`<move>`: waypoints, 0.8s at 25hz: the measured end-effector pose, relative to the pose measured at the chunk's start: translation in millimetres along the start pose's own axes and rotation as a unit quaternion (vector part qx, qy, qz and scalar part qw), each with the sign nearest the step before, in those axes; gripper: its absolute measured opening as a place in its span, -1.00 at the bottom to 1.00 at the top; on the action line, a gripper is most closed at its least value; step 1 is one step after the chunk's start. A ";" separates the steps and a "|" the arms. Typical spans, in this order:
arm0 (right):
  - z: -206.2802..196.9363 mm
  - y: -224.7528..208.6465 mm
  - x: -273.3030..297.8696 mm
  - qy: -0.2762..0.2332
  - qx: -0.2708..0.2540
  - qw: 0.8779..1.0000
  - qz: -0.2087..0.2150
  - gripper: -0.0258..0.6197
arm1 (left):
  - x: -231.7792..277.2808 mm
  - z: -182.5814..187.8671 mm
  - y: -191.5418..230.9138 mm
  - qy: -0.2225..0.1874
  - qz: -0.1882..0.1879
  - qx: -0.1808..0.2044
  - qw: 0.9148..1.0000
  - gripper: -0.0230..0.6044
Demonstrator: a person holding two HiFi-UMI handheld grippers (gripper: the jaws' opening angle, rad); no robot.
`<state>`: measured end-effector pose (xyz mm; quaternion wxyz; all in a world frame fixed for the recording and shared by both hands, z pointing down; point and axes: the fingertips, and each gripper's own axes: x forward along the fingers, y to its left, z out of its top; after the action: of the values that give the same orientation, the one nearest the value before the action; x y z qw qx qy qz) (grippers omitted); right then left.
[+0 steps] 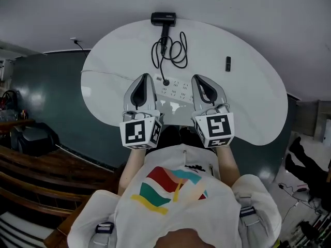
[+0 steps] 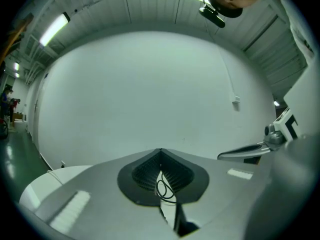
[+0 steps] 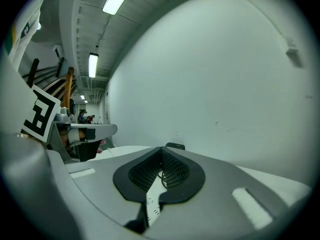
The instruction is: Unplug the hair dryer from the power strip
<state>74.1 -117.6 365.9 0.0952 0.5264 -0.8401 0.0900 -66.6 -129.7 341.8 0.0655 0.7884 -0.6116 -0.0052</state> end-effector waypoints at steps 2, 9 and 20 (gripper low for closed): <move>-0.3 -2.5 3.4 0.003 0.010 1.000 0.003 -0.88 | 8.6 -3.5 0.0 0.008 -0.006 0.001 1.000 -0.93; 14.0 -7.0 5.2 -0.015 0.041 0.999 0.011 -0.88 | 30.6 -1.3 -7.4 0.015 -0.047 0.020 0.999 -0.93; 17.3 -2.7 11.0 -0.031 0.089 0.991 0.090 -0.89 | 44.1 1.0 -11.6 0.010 -0.072 0.027 0.997 -0.93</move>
<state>70.7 -132.7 352.1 0.0129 0.4576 -0.8752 0.1564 -44.3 -169.6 342.7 0.0496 0.8319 -0.5526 0.0146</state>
